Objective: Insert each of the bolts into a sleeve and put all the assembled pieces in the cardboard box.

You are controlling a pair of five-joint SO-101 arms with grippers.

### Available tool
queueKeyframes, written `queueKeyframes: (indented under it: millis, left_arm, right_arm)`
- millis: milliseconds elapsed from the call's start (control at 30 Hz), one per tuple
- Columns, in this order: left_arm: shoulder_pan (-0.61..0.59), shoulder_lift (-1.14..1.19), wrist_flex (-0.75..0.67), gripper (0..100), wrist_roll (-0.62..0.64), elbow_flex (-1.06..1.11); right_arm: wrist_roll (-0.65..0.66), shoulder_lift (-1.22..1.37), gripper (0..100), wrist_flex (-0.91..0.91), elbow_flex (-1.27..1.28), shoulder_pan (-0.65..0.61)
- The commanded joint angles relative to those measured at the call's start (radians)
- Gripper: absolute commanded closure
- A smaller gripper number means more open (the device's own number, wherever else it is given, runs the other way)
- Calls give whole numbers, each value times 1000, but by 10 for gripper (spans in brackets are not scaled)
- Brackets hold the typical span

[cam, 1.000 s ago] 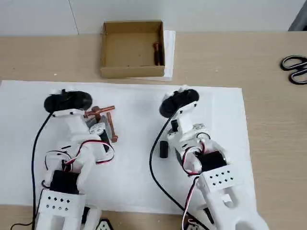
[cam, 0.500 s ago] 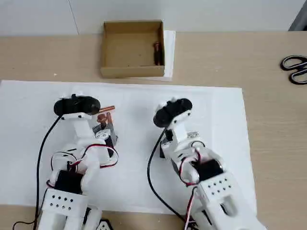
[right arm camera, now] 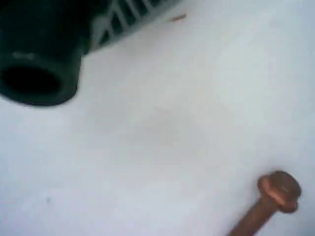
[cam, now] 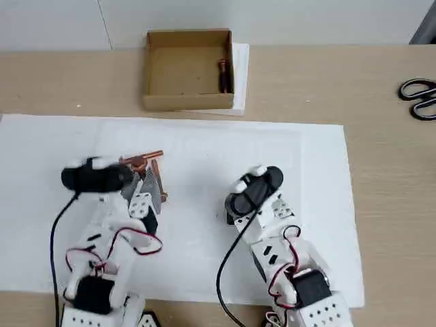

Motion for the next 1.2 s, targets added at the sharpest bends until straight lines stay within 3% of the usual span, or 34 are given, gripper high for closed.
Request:
queueKeyframes:
  millis: [0,267,500,600,767,867,1167]
  left_arm:
    - [-5,-35,-14,994,17,-2]
    - [-3,-49,-118,994,69,30]
    - [6,-49,-341,994,-44,197]
    - [28,-49,-373,994,-60,208]
    - [72,-49,-368,994,-48,206]
    - [81,-49,-362,994,46,189]
    - [133,-49,-114,994,219,-8]
  right_arm:
    - [9,-120,995,2,35,-36]
    - [8,-116,996,-1,55,-176]
    - [8,-116,996,-7,55,-262]
    - [8,-116,996,-4,64,-275]
    - [-23,-114,996,-2,77,-274]
    - [-34,-114,996,1,75,-271]
    - [-32,-114,996,1,75,-271]
